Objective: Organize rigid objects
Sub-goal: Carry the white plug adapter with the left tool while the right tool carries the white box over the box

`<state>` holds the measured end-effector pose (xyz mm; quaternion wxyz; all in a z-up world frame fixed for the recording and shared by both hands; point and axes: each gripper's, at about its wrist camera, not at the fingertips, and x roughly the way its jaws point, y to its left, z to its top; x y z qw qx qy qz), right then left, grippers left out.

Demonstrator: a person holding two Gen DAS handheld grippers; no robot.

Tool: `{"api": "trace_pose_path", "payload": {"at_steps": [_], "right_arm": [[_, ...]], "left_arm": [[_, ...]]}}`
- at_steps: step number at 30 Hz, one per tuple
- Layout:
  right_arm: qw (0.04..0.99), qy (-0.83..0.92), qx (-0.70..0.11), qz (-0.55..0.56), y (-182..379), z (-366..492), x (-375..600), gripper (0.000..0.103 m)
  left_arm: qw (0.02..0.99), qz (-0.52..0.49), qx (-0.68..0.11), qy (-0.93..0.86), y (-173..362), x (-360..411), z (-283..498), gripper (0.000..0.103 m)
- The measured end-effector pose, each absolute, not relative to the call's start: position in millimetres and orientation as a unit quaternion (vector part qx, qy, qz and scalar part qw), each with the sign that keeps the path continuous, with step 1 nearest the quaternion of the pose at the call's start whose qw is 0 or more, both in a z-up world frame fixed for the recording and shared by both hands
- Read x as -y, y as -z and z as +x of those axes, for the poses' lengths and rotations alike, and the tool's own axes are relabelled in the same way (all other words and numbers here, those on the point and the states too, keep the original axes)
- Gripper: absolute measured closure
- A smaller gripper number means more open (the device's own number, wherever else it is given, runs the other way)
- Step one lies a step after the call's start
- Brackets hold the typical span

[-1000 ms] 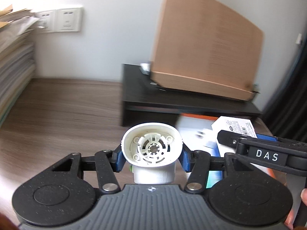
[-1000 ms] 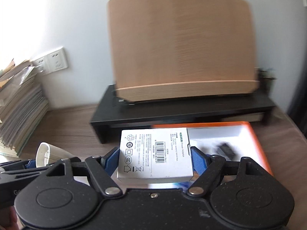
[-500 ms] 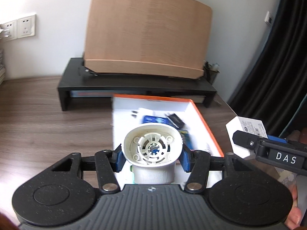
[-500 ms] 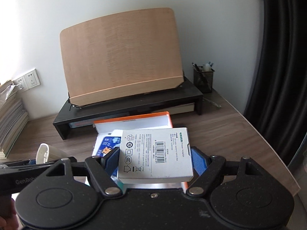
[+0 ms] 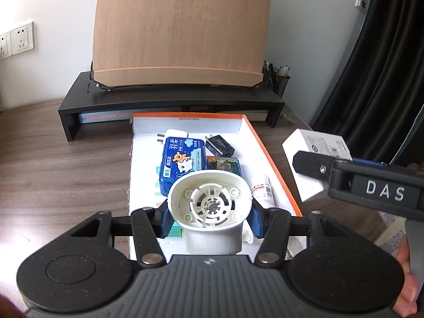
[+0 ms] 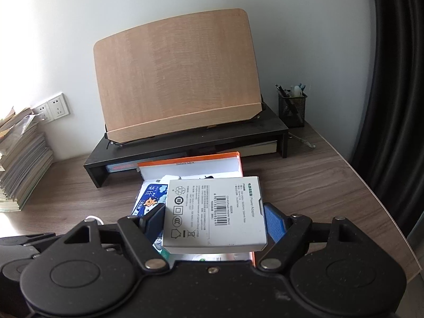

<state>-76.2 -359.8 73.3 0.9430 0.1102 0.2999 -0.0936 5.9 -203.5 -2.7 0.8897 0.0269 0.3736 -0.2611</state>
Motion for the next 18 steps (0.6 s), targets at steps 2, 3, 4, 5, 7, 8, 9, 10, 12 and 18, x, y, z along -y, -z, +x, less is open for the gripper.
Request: {"api": "trace_pose_path", "payload": {"at_steps": [2, 3, 4, 5, 7, 8, 9, 10, 12, 18], "right_arm": [[0.943, 0.086, -0.302, 0.109, -72, -74, 360, 0.011], [0.943, 0.084, -0.304, 0.108, -71, -72, 360, 0.011], [0.942, 0.081, -0.306, 0.106, -70, -71, 360, 0.011], [0.942, 0.079, -0.308, 0.105, -69, -69, 360, 0.011], [0.942, 0.074, -0.312, 0.103, -67, -67, 360, 0.011], [0.942, 0.071, -0.313, 0.101, -66, -65, 360, 0.011], [0.942, 0.070, -0.314, 0.098, -66, -64, 360, 0.011], [0.942, 0.070, -0.315, 0.096, -65, -63, 360, 0.011], [0.941, 0.069, -0.317, 0.095, -64, -61, 361, 0.011], [0.940, 0.063, -0.323, 0.090, -62, -55, 364, 0.011]], "left_arm": [[0.890, 0.028, -0.375, 0.258, 4, 205, 6, 0.048], [0.891, 0.029, -0.375, 0.255, 4, 205, 5, 0.048], [0.891, 0.029, -0.376, 0.253, 4, 206, 5, 0.048], [0.890, 0.028, -0.378, 0.252, 5, 206, 5, 0.048], [0.890, 0.025, -0.381, 0.248, 7, 207, 5, 0.048], [0.890, 0.026, -0.383, 0.246, 7, 208, 5, 0.048], [0.890, 0.025, -0.384, 0.245, 8, 208, 5, 0.048], [0.890, 0.025, -0.385, 0.244, 9, 209, 5, 0.048], [0.889, 0.026, -0.388, 0.242, 10, 210, 6, 0.048], [0.888, 0.023, -0.394, 0.235, 13, 213, 9, 0.048]]}}
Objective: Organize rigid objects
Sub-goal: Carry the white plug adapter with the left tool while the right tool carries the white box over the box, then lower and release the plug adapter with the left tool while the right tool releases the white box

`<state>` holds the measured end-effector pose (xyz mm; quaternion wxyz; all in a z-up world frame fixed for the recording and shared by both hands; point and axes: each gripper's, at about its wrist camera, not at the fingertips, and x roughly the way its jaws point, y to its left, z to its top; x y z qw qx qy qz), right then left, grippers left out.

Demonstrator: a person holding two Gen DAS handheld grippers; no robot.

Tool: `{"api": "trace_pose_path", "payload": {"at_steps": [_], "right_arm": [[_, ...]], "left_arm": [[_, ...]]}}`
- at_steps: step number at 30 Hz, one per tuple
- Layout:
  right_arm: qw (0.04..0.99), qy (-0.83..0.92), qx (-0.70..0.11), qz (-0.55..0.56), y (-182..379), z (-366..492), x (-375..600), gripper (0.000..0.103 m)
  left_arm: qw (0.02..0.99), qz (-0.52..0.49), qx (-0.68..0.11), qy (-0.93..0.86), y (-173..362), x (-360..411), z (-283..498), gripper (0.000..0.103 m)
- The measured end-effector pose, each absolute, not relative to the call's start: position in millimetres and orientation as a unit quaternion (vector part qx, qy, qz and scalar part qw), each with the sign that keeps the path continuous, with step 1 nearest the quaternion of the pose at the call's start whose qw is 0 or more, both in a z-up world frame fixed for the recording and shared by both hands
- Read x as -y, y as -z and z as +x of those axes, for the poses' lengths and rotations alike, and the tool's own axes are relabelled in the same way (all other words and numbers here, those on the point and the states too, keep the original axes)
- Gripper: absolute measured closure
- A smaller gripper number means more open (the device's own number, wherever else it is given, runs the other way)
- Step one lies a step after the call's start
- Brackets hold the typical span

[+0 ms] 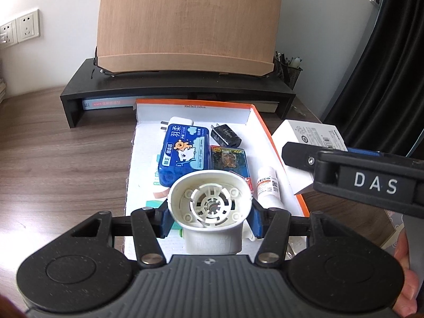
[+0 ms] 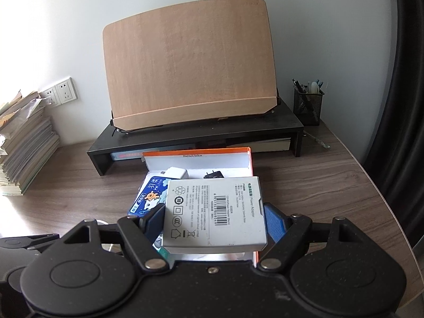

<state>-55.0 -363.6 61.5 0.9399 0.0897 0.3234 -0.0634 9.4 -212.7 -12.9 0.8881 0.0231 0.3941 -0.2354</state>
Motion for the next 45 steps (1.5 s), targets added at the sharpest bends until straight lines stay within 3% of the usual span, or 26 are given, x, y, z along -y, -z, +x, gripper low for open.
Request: {"api": "trace_pose_path", "payload": {"at_steps": [45], "right_arm": [[0.928, 0.013, -0.368, 0.060, -33, -25, 378, 0.010]], "left_arm": [[0.887, 0.006, -0.417, 0.200, 30, 228, 22, 0.048]]}}
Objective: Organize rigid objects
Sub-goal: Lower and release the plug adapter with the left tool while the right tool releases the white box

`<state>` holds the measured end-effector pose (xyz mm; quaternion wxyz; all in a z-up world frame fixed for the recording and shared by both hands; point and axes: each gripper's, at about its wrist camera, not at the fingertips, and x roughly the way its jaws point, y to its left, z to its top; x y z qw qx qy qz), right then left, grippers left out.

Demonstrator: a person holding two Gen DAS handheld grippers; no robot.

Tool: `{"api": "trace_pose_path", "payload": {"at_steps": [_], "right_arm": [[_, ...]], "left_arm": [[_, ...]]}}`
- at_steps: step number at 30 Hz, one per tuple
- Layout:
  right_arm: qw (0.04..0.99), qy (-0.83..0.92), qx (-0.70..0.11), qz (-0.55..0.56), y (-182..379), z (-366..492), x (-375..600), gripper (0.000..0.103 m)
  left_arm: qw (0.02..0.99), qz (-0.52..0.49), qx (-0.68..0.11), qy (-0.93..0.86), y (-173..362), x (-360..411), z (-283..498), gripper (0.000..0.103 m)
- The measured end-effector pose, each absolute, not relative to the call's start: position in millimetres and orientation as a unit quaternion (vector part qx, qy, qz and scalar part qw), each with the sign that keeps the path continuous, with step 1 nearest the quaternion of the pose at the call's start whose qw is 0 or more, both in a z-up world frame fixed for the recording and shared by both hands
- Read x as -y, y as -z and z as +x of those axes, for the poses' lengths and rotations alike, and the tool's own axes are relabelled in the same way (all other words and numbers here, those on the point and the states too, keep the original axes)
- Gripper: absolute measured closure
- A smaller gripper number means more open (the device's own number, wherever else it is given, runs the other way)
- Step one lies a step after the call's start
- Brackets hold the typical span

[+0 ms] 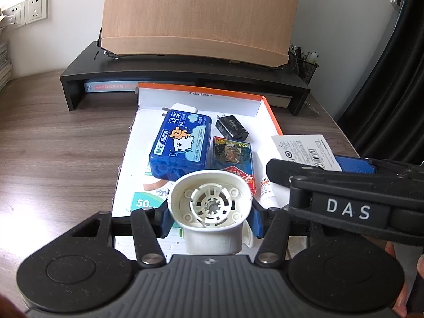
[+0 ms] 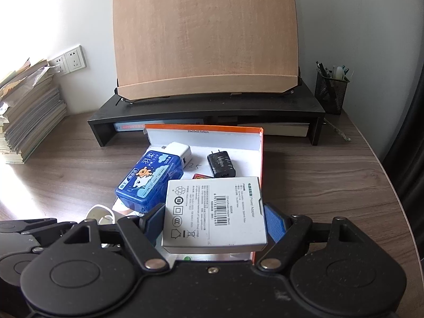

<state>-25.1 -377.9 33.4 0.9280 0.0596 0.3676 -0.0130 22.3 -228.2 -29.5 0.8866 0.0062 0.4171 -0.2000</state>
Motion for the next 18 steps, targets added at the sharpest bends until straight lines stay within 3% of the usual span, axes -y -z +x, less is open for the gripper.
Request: {"api": "trace_pose_path", "payload": {"at_steps": [18], "right_arm": [[0.923, 0.004, -0.379, 0.063, -22, -6, 381, 0.010]], "left_arm": [[0.882, 0.004, -0.429, 0.193, 39, 235, 34, 0.048]]}}
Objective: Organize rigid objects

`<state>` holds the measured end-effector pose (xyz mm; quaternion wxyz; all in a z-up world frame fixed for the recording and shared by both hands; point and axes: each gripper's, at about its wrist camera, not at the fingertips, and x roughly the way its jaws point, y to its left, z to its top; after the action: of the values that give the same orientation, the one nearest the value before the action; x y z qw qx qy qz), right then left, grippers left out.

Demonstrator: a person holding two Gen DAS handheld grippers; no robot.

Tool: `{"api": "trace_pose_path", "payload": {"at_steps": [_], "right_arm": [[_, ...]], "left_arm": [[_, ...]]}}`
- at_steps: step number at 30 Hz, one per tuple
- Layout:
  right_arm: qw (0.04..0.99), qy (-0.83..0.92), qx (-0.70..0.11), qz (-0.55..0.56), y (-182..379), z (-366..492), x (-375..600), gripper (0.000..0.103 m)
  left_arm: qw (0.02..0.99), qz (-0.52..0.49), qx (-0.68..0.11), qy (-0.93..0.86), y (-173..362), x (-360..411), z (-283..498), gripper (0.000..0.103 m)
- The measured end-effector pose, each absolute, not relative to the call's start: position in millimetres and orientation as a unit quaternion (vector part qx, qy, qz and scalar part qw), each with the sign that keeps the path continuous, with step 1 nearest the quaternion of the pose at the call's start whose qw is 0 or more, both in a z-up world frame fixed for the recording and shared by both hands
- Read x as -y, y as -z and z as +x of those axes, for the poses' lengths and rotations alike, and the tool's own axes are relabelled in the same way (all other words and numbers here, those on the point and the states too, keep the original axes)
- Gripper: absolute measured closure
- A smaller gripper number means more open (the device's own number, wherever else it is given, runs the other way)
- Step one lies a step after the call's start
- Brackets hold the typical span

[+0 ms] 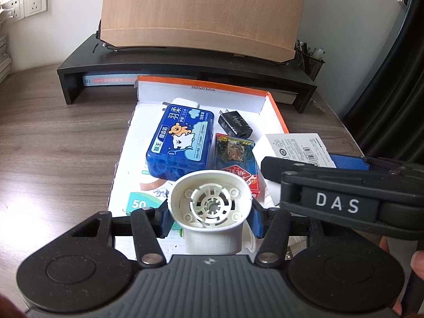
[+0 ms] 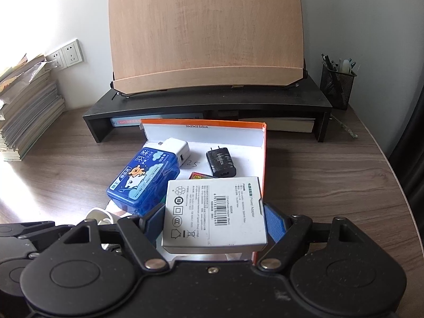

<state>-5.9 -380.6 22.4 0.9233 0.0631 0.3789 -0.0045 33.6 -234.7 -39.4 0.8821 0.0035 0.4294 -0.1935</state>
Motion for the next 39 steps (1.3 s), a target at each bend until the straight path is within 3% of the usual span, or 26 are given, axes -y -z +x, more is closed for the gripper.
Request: {"api": "trace_pose_path", "payload": {"at_steps": [15, 17, 24, 29, 39], "right_arm": [[0.933, 0.044, -0.351, 0.070, -33, -17, 396, 0.010], [0.935, 0.049, -0.345, 0.070, -37, -22, 398, 0.011], [0.941, 0.077, -0.323, 0.073, -53, -49, 396, 0.010], [0.942, 0.102, -0.308, 0.087, -67, -78, 388, 0.010], [0.932, 0.123, -0.324, 0.102, -70, -134, 348, 0.008]], "left_arm": [[0.874, -0.003, -0.438, 0.213, 45, 240, 35, 0.047], [0.876, -0.003, -0.433, 0.213, 42, 240, 34, 0.030], [0.883, 0.004, -0.417, 0.215, 25, 232, 22, 0.017], [0.889, 0.022, -0.408, 0.208, 6, 218, 6, 0.000], [0.887, 0.048, -0.423, 0.179, -6, 180, -32, 0.000]]}}
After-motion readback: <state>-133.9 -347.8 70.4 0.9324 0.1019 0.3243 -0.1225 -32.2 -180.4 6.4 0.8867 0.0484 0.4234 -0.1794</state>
